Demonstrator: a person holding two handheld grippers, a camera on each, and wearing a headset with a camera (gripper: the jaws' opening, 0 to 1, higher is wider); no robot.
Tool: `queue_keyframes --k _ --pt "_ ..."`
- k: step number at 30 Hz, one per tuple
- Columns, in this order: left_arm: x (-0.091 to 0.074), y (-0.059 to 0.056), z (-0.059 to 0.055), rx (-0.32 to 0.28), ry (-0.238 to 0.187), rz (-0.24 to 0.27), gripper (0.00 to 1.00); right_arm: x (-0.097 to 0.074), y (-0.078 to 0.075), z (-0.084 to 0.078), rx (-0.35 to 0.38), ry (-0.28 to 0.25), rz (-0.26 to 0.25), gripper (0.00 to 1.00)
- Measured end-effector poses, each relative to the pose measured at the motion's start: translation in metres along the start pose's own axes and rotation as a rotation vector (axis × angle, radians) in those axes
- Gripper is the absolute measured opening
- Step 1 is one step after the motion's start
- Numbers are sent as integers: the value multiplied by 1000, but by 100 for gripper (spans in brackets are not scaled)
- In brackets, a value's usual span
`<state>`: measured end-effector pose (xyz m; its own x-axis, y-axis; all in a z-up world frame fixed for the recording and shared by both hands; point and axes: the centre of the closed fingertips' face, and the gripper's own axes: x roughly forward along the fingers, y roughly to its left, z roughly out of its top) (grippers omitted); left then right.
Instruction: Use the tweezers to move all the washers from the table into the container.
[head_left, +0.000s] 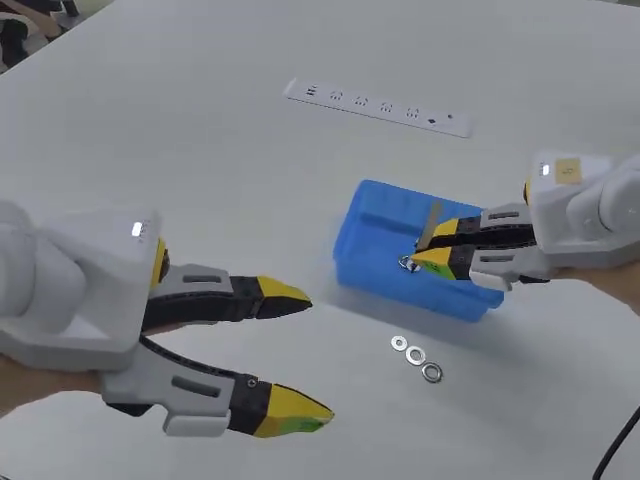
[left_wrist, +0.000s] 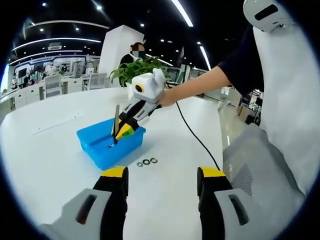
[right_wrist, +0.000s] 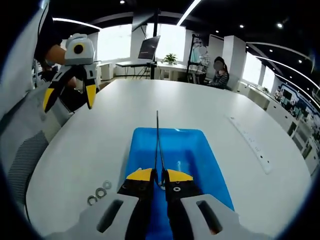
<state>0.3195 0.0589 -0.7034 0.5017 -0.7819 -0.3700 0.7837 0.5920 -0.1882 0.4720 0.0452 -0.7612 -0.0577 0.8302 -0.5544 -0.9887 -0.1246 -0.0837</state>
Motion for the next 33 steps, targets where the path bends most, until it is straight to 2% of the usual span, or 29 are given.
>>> queue_keyframes --k 7,18,27,33 --pt "-2 2 1 -9 -3 19 61 1 2 -1 -6 -3 4 10" --pt "0 3 1 -18 3 16 61 -5 0 -3 6 -14 -7 10" --pt "5 4 6 -15 -6 9 61 -10 0 2 19 -39 -9 9" --pt "5 16 13 -13 -25 31 61 -11 4 6 5 -36 -5 8"
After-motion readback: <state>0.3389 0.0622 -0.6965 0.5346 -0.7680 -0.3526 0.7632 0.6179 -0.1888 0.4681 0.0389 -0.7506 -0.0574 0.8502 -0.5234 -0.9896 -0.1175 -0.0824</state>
